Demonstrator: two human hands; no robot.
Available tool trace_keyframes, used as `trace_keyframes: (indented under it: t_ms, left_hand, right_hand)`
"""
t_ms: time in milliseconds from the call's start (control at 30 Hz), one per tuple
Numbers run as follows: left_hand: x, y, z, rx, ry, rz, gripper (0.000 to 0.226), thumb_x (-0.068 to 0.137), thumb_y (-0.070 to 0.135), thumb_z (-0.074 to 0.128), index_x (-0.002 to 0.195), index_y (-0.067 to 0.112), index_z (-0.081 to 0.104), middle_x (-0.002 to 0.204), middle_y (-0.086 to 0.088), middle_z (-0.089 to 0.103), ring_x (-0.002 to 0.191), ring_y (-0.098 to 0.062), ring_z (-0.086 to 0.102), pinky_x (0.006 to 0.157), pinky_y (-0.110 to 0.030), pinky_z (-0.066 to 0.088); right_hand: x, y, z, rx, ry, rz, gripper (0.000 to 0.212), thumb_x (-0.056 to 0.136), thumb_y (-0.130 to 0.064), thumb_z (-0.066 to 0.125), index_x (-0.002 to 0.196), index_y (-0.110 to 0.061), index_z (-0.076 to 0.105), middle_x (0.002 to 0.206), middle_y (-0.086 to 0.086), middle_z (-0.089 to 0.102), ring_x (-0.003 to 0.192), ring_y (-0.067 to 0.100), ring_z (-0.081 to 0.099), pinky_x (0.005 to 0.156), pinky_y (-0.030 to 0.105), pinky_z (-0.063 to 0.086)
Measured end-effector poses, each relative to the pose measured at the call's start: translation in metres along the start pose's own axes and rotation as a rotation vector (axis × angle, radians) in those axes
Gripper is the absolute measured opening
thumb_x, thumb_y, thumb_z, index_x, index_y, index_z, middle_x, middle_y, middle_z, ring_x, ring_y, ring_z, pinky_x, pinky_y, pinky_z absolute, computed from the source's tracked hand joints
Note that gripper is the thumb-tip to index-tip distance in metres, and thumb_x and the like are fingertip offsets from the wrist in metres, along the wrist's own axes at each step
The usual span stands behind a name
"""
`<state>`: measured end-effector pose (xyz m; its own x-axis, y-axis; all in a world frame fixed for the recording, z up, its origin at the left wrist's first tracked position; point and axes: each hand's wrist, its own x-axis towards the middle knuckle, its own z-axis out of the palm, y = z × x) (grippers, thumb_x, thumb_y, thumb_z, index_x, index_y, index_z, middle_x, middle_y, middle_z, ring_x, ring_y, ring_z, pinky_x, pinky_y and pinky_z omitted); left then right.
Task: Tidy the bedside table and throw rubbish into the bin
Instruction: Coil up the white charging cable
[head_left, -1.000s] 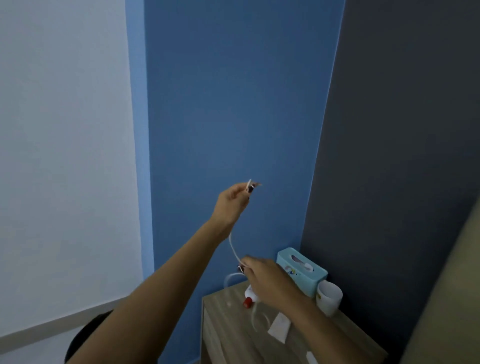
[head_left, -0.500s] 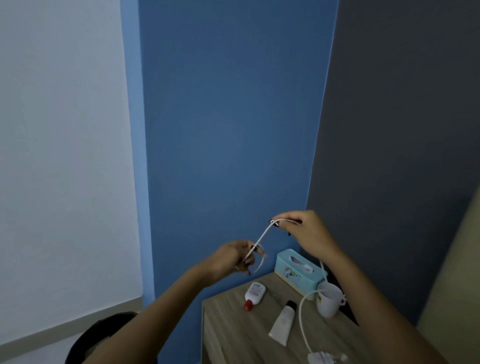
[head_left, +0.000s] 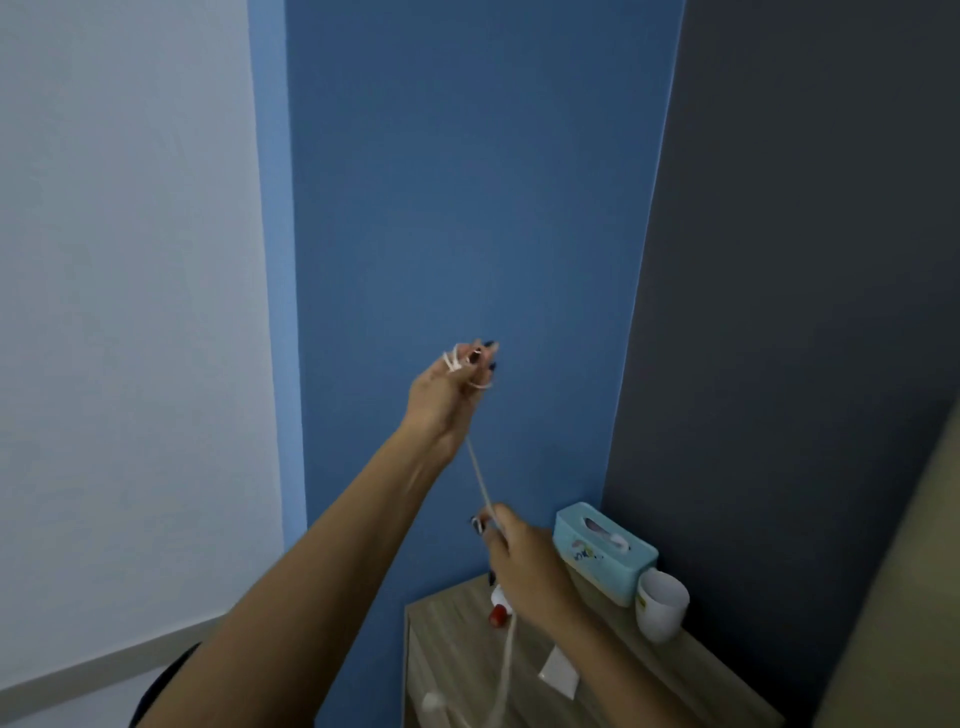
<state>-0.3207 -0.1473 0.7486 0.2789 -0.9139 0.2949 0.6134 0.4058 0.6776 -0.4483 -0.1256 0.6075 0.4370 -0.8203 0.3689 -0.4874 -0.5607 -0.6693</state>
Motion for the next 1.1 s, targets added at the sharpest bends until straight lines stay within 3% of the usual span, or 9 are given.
trace_keyframes:
  t_ms: [67, 200, 333, 433, 500, 600, 833, 967, 1100]
  left_hand:
    - [0.012, 0.007, -0.013, 0.22, 0.088, 0.135, 0.023, 0.088, -0.012, 0.051, 0.106, 0.001, 0.059, 0.101, -0.011, 0.065, 0.089, -0.015, 0.067, 0.089, -0.027, 0.053]
    - [0.005, 0.013, -0.051, 1.176, 0.105, 0.442, 0.039, 0.098, 0.006, 0.043, 0.136, 0.001, 0.048, 0.139, -0.012, 0.053, 0.13, -0.023, 0.049, 0.108, -0.02, 0.034]
    - [-0.017, 0.009, -0.076, 1.638, -0.178, 0.114, 0.043, 0.101, 0.034, 0.031, 0.132, 0.013, 0.05, 0.137, -0.007, 0.052, 0.128, -0.026, 0.047, 0.107, -0.034, 0.036]
    - [-0.025, 0.003, -0.085, 1.9, -0.375, 0.341, 0.029, 0.1, 0.025, 0.033, 0.096, 0.006, 0.055, 0.098, -0.012, 0.061, 0.088, -0.03, 0.058, 0.083, -0.044, 0.049]
    - [-0.032, -0.002, -0.085, 1.853, -0.415, 0.347, 0.038, 0.1, 0.033, 0.034, 0.08, 0.009, 0.053, 0.071, -0.003, 0.056, 0.067, -0.022, 0.054, 0.068, -0.039, 0.047]
    - [-0.045, -0.012, -0.07, 1.691, -0.45, 0.208, 0.044, 0.099, 0.04, 0.039, 0.072, 0.008, 0.052, 0.061, -0.003, 0.057, 0.055, -0.016, 0.053, 0.058, -0.03, 0.043]
    - [-0.071, -0.018, -0.029, 0.547, -0.398, -0.309, 0.043, 0.101, 0.029, 0.035, 0.06, 0.018, 0.039, 0.051, 0.004, 0.031, 0.041, -0.009, 0.02, 0.044, -0.023, 0.019]
    - [-0.058, -0.013, -0.014, 0.031, -0.192, -0.347, 0.032, 0.102, 0.018, 0.033, 0.081, 0.011, 0.055, 0.059, 0.004, 0.05, 0.04, -0.006, 0.04, 0.043, -0.016, 0.036]
    - [-0.041, -0.019, -0.008, -0.037, -0.041, -0.281, 0.027, 0.101, 0.004, 0.033, 0.097, -0.002, 0.059, 0.079, -0.005, 0.063, 0.065, -0.011, 0.06, 0.056, -0.015, 0.052]
  right_hand:
    - [-0.009, -0.003, 0.006, 0.036, -0.084, -0.006, 0.014, 0.099, -0.025, 0.039, 0.098, -0.031, 0.052, 0.061, -0.003, 0.053, 0.047, 0.005, 0.046, 0.048, 0.027, 0.038]
    - [-0.016, -0.006, -0.005, -0.053, -0.073, -0.074, 0.016, 0.099, -0.03, 0.04, 0.101, -0.03, 0.056, 0.062, -0.006, 0.053, 0.05, 0.005, 0.045, 0.049, 0.027, 0.039]
    - [-0.001, 0.002, -0.043, -0.177, 0.041, -0.083, 0.02, 0.099, -0.026, 0.044, 0.096, -0.03, 0.064, 0.065, -0.003, 0.056, 0.049, 0.008, 0.045, 0.047, 0.023, 0.033]
    - [0.013, 0.007, -0.079, -0.222, 0.121, -0.067, 0.019, 0.095, -0.022, 0.051, 0.091, -0.027, 0.068, 0.059, -0.004, 0.059, 0.05, 0.009, 0.051, 0.051, 0.031, 0.042]
    - [0.02, 0.006, -0.099, -0.219, 0.164, -0.059, 0.019, 0.094, -0.02, 0.053, 0.09, -0.024, 0.071, 0.063, -0.005, 0.063, 0.052, 0.008, 0.056, 0.052, 0.033, 0.048]
    - [0.031, 0.004, -0.122, -0.201, 0.266, -0.063, 0.017, 0.092, -0.021, 0.058, 0.085, -0.019, 0.073, 0.069, -0.004, 0.07, 0.063, 0.013, 0.063, 0.061, 0.037, 0.052]
    - [0.039, 0.013, -0.109, -0.154, 0.332, -0.047, 0.021, 0.094, -0.027, 0.057, 0.078, -0.021, 0.07, 0.063, -0.005, 0.064, 0.056, 0.01, 0.057, 0.053, 0.025, 0.042]
    - [0.03, 0.018, -0.069, -0.312, 0.225, 0.049, 0.029, 0.098, -0.032, 0.045, 0.088, -0.012, 0.063, 0.071, 0.006, 0.064, 0.064, 0.024, 0.06, 0.056, 0.039, 0.047]
    - [0.006, 0.005, -0.017, -0.377, 0.051, 0.037, 0.021, 0.1, -0.033, 0.038, 0.091, -0.017, 0.049, 0.076, -0.001, 0.056, 0.069, 0.017, 0.055, 0.053, 0.025, 0.034]
